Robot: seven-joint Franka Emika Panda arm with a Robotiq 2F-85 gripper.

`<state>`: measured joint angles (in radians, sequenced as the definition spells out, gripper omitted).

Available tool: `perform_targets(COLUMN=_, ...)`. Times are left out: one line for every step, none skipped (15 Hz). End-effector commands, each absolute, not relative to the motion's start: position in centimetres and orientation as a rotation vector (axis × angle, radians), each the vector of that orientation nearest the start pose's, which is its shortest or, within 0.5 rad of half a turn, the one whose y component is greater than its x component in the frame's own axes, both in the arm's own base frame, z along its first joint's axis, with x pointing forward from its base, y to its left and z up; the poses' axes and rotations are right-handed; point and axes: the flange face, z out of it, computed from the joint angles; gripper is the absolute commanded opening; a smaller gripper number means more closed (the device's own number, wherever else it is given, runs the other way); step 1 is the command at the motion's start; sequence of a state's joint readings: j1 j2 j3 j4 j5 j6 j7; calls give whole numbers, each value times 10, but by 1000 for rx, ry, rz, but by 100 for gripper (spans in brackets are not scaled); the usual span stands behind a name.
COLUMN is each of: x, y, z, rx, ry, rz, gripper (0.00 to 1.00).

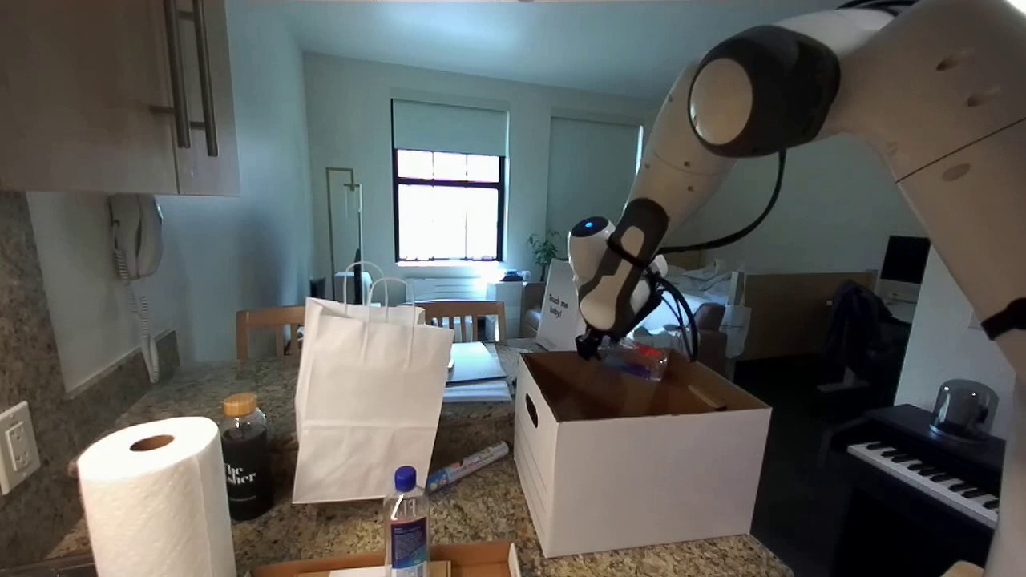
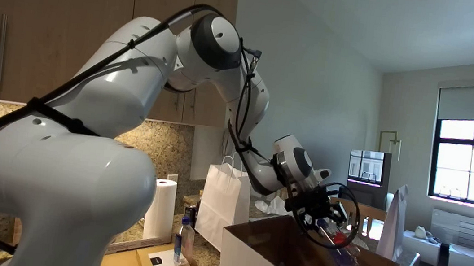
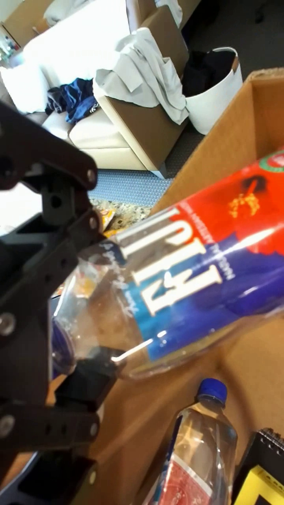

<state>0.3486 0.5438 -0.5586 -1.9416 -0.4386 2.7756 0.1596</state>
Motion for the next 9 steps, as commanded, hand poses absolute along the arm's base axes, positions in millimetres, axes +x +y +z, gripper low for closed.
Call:
perform_targets(x=606, y=-80, z=324, rx=-3526, ry=-256, rz=-643, gripper=34)
perform_targets(x=601, y=-74, z=336, rx=-3526, ry=-269, rz=-660, gripper=34)
perform_targets(x=596, y=-64, z=348, rx=-3525, ry=-286, rz=-679, gripper=34)
perform_targets(x=592, y=-52, z=359, rx=-3527, ry=-297, rz=-703, gripper=34)
perform_targets(x=586, y=-38, z=369, rx=-3528, ry=-316, rz=-719, gripper=34)
perform_targets(x=581, y=-23, z=377, rx=-3530, ry=-338, rz=-730, gripper=34)
perform_targets(x=575, y=-5, z=382, rx=-3530, ry=-362, rz=-739, gripper=34)
perform_targets(x=569, y=12, z=387, rx=-3528, ry=-378, rz=-754, gripper=34)
perform_targets(x=561, y=31, z=390, rx=-3508, ry=-393, rz=-786, gripper=34)
